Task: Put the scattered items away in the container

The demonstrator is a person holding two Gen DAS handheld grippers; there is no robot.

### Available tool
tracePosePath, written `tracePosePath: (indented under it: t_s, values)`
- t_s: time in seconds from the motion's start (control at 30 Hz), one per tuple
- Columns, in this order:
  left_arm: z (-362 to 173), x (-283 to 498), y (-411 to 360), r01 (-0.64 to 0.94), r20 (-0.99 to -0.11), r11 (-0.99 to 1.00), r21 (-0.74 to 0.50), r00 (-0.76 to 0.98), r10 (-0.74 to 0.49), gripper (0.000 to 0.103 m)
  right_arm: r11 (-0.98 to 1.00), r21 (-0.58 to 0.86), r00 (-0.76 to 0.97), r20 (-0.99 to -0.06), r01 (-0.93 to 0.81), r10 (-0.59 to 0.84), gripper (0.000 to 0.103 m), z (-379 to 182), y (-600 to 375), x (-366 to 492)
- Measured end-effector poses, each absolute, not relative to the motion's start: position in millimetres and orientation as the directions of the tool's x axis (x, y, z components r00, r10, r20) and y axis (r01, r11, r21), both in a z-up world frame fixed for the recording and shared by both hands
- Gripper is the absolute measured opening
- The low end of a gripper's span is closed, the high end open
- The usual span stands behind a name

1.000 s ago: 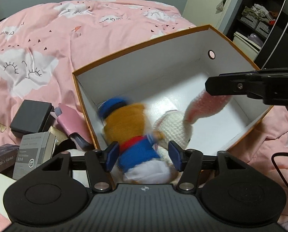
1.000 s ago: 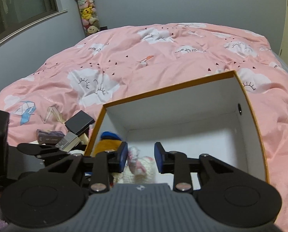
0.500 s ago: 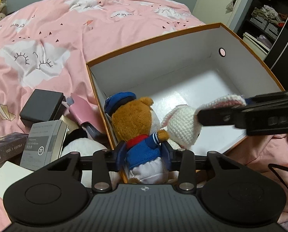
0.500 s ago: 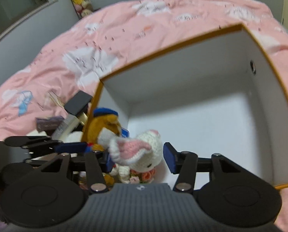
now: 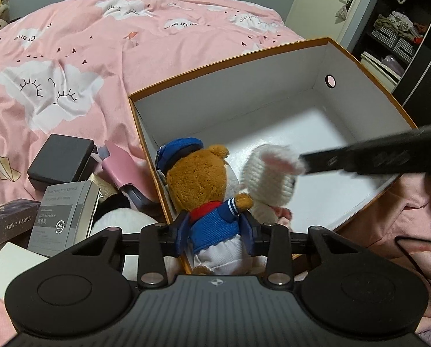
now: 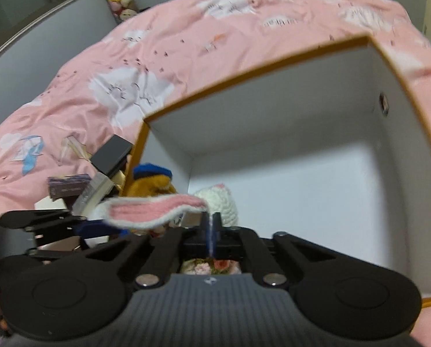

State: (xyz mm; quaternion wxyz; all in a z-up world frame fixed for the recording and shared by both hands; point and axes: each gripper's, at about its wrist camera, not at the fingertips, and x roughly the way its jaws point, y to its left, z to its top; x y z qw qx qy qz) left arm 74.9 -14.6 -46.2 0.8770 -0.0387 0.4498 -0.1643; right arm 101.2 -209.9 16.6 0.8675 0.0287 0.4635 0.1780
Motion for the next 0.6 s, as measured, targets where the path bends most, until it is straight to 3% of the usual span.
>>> tracePosePath:
  t_s: [0.13,0.23,0.27,0.3,0.47,0.53,0.6]
  values:
    - [-48.9,77.0,-17.5,0.258,-0.783,0.945,-0.2,0.538,-0.312,0.042,0.926,0.193,0.523,-0.779,-0.326,0.347,0.001,42.0,-214.4,98.2]
    - [-50.7,78.1,-16.3,0.249,-0.786,0.947,-0.204,0.535,-0.31,0.042,0.928,0.175,0.49,-0.808,-0.33,0.327,0.016,35.9,-209.6,104.3]
    - [-50.3,77.5,-15.9,0.25,-0.785,0.947,-0.203,0.536,-0.31,0.042,0.926,0.179,0.471,-0.82,-0.331,0.327,0.034,30.9,-207.7,105.7]
    - [-50.2,77.0,-15.6,0.25,-0.785,0.947,-0.203,0.536,-0.31,0.042,0.923,0.188,0.45,-0.829,-0.337,0.333,0.041,24.8,-205.0,106.5]
    - [-51.0,76.3,-14.5,0.248,-0.785,0.946,-0.209,0.534,-0.314,0.042,0.923,0.197,0.374,-0.87,-0.332,0.32,0.046,-12.5,-194.5,118.4]
    - [-51.4,76.2,-13.7,0.247,-0.785,0.946,-0.212,0.534,-0.315,0.042,0.926,0.202,0.363,-0.876,-0.321,0.317,0.06,-25.0,-191.6,127.5]
    - [-51.8,76.6,-12.3,0.244,-0.784,0.944,-0.22,0.532,-0.321,0.042,0.927,0.213,0.347,-0.882,-0.31,0.318,0.063,-33.9,-187.0,135.1]
